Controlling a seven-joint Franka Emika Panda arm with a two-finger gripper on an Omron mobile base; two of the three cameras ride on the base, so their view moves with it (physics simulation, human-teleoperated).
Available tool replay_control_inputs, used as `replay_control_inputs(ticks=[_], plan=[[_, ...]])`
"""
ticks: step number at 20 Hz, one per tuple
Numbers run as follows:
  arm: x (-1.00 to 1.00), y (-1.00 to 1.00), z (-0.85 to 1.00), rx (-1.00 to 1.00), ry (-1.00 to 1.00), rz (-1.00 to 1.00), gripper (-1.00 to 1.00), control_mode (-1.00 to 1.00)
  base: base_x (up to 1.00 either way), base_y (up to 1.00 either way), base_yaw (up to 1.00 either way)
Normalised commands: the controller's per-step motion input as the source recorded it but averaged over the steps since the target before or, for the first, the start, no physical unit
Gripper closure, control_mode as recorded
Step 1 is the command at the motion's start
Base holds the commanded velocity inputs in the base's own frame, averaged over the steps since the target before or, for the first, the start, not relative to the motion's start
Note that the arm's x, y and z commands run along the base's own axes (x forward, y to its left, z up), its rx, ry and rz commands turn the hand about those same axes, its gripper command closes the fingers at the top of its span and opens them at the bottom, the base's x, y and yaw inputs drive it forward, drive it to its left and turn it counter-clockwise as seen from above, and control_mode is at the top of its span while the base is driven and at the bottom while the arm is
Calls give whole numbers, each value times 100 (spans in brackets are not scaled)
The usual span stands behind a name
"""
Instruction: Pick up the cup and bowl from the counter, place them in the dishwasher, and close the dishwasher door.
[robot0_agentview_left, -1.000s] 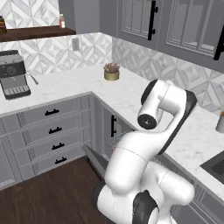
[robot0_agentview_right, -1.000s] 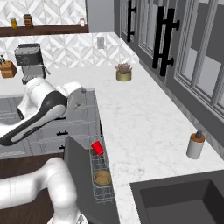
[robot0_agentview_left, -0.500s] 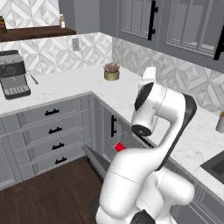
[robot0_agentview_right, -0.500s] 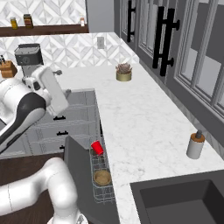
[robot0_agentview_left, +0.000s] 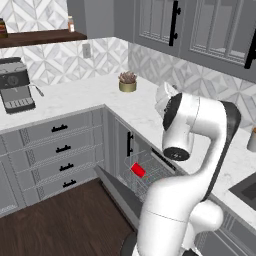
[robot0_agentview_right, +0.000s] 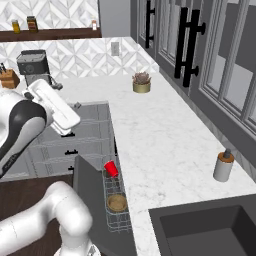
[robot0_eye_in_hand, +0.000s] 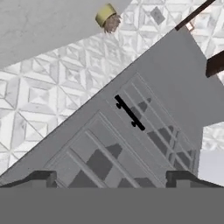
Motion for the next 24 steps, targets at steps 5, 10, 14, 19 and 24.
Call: replay_control_inputs(ticks=[5,10,14,19,24], plan=[[-58,-74,-6,-97,3,-22,-100,-100,0,0,0],[-38,-62,-15,-100,7,-32,-100,-100,0,0,0],[-32,-55,-18,-100,16,-34,-100,-100,0,0,0],[-32,-54,-20,-100,21,-33,-100,-100,0,0,0],[-33,-39,-32,-86,44,-31,-100,-100,0,0,0]])
